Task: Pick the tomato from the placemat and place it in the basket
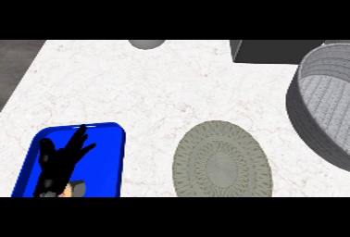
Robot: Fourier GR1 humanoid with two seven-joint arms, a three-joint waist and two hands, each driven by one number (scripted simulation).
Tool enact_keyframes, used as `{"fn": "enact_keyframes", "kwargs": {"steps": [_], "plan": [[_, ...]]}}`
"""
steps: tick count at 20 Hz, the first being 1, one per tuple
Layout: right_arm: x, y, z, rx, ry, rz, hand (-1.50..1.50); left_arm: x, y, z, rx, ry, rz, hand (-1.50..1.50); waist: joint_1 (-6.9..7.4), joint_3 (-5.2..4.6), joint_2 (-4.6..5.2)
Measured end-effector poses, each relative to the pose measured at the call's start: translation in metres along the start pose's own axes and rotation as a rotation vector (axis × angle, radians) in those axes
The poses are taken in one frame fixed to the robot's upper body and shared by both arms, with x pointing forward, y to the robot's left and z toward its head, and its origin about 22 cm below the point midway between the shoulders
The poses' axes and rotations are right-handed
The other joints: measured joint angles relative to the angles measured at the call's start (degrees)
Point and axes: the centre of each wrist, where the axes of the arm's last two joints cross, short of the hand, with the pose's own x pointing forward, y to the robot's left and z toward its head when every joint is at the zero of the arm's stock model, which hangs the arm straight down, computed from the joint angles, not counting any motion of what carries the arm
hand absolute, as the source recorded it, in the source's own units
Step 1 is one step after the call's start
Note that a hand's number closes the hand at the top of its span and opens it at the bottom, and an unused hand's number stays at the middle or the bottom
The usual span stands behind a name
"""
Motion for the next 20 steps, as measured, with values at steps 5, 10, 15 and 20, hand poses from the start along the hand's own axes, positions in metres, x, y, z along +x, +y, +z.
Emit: {"fn": "enact_keyframes", "kwargs": {"steps": [5, 10, 15, 20], "plan": [[-0.033, 0.012, -0.018, 0.007, 0.055, -0.108, 1.50, 0.002, 0.001, 0.000, 0.000, 0.011, -0.001, 0.00, -0.12, 0.00, -0.02], [-0.068, 0.023, -0.030, 0.022, 0.065, -0.142, 1.50, 0.002, -0.001, 0.000, 0.012, 0.020, -0.006, 0.00, -0.29, 0.06, -0.10], [-0.089, 0.015, -0.035, -0.055, 0.126, -0.041, 1.50, 0.002, -0.004, 0.002, 0.007, 0.009, -0.004, 0.00, -0.10, 0.04, 0.08], [-0.105, 0.008, -0.033, -0.036, 0.114, 0.110, -1.50, 0.001, -0.004, 0.002, 0.005, 0.006, -0.001, 0.00, -0.14, 0.08, 0.07]]}}
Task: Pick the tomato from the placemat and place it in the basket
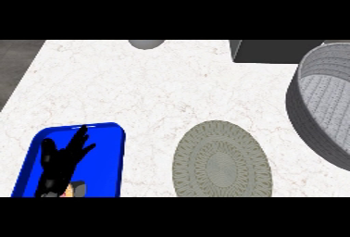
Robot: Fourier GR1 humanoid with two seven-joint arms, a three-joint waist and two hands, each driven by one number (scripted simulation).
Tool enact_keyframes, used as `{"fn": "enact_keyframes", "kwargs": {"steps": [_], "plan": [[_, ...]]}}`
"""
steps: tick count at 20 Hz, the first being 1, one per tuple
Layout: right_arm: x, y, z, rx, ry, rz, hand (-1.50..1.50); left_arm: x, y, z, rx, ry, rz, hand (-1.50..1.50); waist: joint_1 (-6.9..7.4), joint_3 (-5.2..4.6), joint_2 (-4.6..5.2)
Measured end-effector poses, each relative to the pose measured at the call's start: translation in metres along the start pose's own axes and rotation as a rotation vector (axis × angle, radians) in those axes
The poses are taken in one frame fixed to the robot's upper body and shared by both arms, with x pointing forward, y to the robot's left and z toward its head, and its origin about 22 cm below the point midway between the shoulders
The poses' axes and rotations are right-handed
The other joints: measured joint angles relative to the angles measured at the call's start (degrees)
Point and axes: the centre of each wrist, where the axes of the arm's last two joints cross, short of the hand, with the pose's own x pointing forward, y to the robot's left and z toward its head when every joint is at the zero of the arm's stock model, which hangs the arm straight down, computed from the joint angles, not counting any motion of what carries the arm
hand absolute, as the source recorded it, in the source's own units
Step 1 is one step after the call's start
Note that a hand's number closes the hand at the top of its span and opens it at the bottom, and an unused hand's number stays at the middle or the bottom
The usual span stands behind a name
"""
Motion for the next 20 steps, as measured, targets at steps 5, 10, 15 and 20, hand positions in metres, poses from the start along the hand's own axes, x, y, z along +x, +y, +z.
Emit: {"fn": "enact_keyframes", "kwargs": {"steps": [5, 10, 15, 20], "plan": [[-0.018, -0.010, 0.001, -0.014, -0.042, 0.034, -1.50, -0.001, 0.000, 0.000, 0.008, 0.002, -0.001, 0.00, -0.19, 0.06, -0.10], [-0.024, -0.021, -0.003, -0.058, -0.061, -0.015, -1.50, -0.001, 0.003, -0.001, 0.003, 0.001, 0.000, 0.00, -0.17, 0.03, -0.07], [-0.021, -0.046, -0.002, -0.120, -0.023, -0.115, -1.50, 0.001, 0.006, -0.004, 0.004, 0.010, 0.001, 0.00, -0.08, 0.04, -0.01], [-0.029, -0.084, 0.023, -0.196, 0.038, -0.153, -1.50, 0.000, 0.002, -0.001, 0.009, 0.000, 0.003, 0.00, 0.02, 0.11, 0.16]]}}
